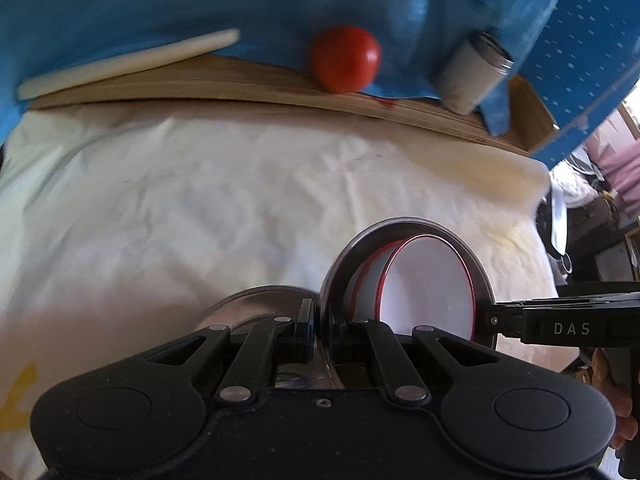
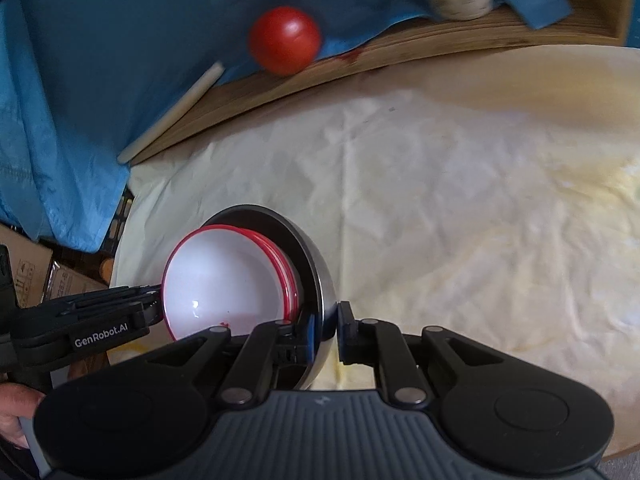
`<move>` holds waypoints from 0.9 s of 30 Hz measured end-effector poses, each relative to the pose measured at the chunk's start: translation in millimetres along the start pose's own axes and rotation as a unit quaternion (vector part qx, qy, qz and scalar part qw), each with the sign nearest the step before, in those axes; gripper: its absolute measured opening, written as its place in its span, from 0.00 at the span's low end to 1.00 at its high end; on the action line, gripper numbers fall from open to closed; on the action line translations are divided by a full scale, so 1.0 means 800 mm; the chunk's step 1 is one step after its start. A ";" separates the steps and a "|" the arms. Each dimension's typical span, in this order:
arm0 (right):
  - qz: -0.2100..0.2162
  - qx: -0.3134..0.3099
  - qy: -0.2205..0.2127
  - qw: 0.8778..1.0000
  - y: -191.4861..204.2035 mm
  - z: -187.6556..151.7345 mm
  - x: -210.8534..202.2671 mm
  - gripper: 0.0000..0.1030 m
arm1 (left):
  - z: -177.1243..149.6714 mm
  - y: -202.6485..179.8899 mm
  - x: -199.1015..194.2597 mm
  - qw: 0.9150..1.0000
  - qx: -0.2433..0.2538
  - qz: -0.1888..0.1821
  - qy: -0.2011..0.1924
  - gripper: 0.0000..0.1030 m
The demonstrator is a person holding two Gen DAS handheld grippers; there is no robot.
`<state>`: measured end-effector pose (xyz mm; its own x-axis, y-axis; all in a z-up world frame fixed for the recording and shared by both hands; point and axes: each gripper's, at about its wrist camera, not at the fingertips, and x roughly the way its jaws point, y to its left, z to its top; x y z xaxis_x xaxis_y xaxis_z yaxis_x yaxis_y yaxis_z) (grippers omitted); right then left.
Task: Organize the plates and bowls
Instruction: 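Lift the steel bowl with nested white bowls and carry it over the steel plates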
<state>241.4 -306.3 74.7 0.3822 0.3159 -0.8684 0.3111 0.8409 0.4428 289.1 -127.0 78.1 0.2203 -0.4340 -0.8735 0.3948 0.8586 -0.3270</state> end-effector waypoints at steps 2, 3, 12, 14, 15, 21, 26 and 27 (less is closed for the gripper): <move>0.001 -0.004 0.007 1.000 0.010 0.000 0.010 0.12 | -0.003 0.014 0.000 1.000 -0.009 0.003 -0.001 0.04; 0.001 -0.007 0.010 1.000 0.015 0.001 0.015 0.12 | -0.004 0.022 -0.001 1.000 -0.014 0.003 -0.001 0.04; 0.006 -0.026 0.037 0.999 0.048 -0.002 0.048 0.12 | -0.020 0.068 -0.009 0.999 -0.042 0.012 0.001 0.04; 0.006 -0.030 0.043 0.999 0.054 -0.004 0.054 0.12 | -0.025 0.075 -0.009 0.999 -0.045 0.015 0.002 0.04; 0.006 -0.033 0.046 0.998 0.056 -0.006 0.056 0.12 | -0.028 0.078 -0.009 0.999 -0.047 0.015 0.003 0.04; -0.002 -0.042 0.059 0.997 0.064 -0.018 0.064 0.12 | -0.043 0.084 -0.005 0.999 -0.050 0.015 0.010 0.04; -0.007 -0.040 0.063 0.997 0.063 -0.023 0.068 0.12 | -0.050 0.083 0.001 0.999 -0.049 0.018 0.015 0.04; -0.007 -0.039 0.063 0.997 0.062 -0.024 0.068 0.12 | -0.051 0.082 0.002 0.999 -0.048 0.019 0.016 0.04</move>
<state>261.1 -238.9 45.2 0.2640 0.3518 -0.8981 0.2448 0.8762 0.4152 279.0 -60.3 40.7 0.2044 -0.3931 -0.8965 0.2984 0.8972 -0.3254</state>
